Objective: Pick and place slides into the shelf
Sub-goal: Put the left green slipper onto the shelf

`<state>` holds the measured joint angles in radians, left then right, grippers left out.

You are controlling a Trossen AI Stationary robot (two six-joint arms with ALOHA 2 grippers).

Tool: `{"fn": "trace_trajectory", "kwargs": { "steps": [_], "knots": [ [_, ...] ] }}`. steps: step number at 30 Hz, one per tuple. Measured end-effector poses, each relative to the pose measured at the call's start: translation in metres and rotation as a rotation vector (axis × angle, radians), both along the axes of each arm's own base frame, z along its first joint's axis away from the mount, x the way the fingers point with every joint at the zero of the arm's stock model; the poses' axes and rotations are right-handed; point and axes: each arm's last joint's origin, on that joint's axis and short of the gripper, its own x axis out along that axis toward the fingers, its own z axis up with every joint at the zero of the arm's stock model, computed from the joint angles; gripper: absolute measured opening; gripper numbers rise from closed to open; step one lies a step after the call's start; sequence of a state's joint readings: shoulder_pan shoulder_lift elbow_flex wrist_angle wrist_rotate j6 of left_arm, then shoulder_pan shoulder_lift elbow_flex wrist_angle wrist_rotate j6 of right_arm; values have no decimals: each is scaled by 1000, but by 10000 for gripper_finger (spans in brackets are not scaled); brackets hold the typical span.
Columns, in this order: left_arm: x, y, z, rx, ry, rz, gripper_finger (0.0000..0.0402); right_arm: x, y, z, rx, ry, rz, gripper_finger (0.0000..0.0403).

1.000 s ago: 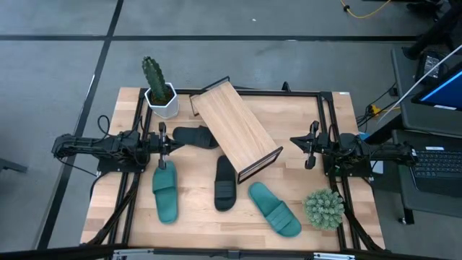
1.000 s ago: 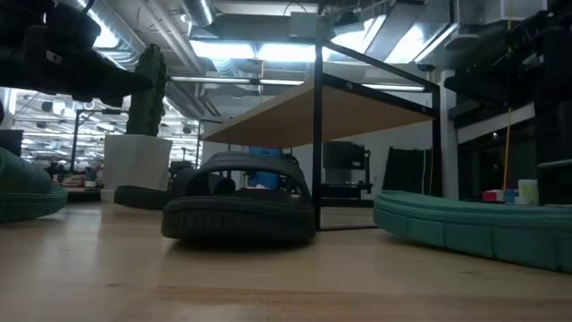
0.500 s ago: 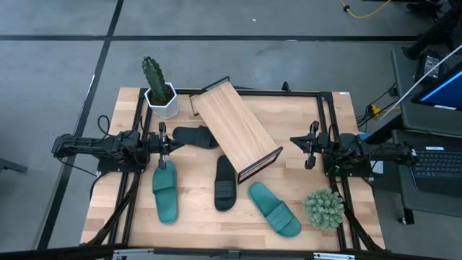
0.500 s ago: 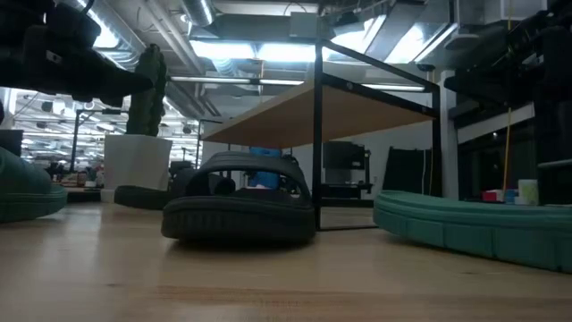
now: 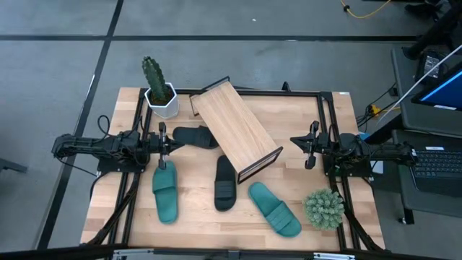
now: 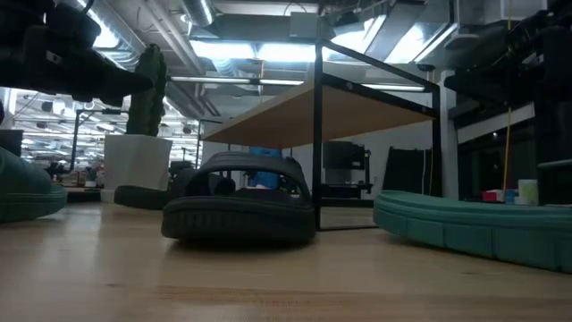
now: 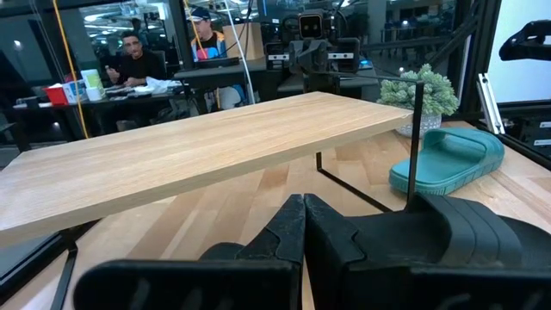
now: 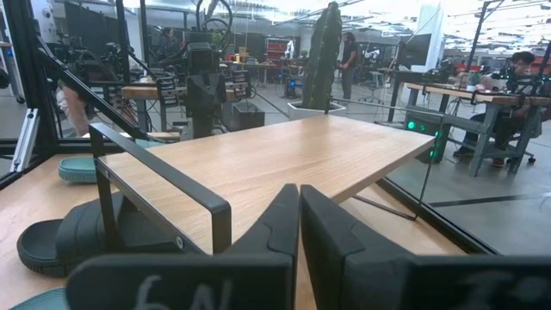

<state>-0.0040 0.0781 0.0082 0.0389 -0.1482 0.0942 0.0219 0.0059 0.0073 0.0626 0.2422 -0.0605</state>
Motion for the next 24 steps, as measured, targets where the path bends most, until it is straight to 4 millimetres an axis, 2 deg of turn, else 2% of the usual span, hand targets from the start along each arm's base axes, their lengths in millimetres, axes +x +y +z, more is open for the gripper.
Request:
{"fn": "trace_trajectory", "kwargs": {
  "steps": [4, 14, 20, 24],
  "knots": [
    [0, 0, 2, 54, -17, -1, 0, 0, 0, 0, 4, 0, 0, 17],
    [0, 0, 4, -38, -44, -1, 0, 0, 0, 0, 4, -1, 5, 17],
    [0, -4, 7, -40, -73, -123, 0, 0, 2, 3, 28, -36, 85, 16],
    [0, -4, 9, -39, -76, -124, 0, 0, 2, 2, 70, -37, 93, 5]
  ]
}}
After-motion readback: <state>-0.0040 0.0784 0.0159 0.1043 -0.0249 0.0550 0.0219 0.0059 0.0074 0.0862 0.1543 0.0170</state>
